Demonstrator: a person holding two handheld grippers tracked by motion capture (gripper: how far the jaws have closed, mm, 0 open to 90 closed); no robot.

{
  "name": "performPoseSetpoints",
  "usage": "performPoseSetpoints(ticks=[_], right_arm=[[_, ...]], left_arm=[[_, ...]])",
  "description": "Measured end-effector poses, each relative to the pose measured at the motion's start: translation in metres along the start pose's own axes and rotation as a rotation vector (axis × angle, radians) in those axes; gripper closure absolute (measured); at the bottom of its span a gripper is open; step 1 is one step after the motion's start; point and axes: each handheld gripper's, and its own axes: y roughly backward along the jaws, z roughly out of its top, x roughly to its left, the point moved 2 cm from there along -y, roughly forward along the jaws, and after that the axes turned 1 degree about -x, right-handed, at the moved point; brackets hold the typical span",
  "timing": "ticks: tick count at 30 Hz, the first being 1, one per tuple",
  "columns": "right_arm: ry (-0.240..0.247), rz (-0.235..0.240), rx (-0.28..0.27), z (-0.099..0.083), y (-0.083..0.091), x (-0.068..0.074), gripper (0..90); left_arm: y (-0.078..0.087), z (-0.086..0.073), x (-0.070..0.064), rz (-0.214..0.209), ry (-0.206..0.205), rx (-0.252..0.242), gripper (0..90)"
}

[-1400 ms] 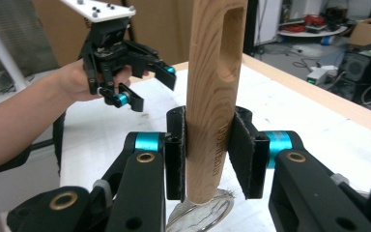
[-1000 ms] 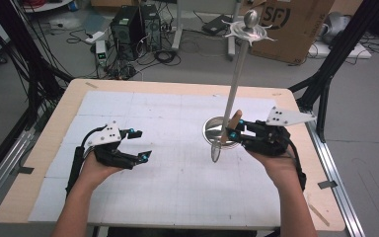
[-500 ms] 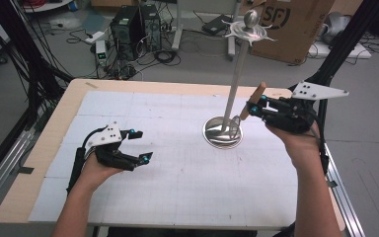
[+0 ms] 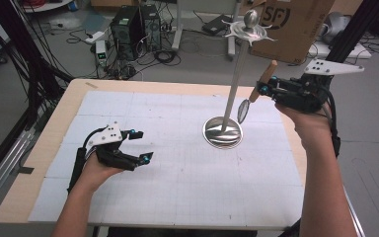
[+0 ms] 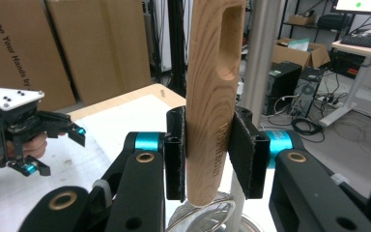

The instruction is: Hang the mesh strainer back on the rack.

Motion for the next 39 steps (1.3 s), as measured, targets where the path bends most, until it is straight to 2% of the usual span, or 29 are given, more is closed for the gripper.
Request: performPoseSetpoints(ticks=[3, 11, 15, 30, 35, 39], right_arm=[[0.006, -0.007, -0.001, 0.006, 0.001, -0.005, 69.3], [-0.022, -0.034, -0.019, 0.018, 0.001, -0.021, 69.2], [-0.015, -0.043, -0.028, 0.021, -0.001, -0.024, 69.2], [-0.040, -0.094, -0.010, 0.029, -0.006, -0.039, 69.3], [-0.048, -0.095, -0.004, 0.034, -0.010, -0.038, 69.3], [-0.033, -0.091, 0.015, 0.035, -0.016, -0.035, 69.3]], left_arm=[[0.000, 0.000, -0.001, -0.009, 0.012, -0.008, 18.6], [-0.001, 0.001, -0.001, -0.018, 0.013, -0.018, 18.6], [-0.001, 0.000, -0.001, -0.017, 0.016, -0.015, 18.6], [-0.002, 0.000, -0.002, -0.027, 0.010, -0.005, 18.6], [-0.003, -0.001, -0.003, -0.031, 0.010, 0.003, 18.6], [-0.003, -0.001, -0.003, -0.031, 0.009, 0.010, 18.6]])
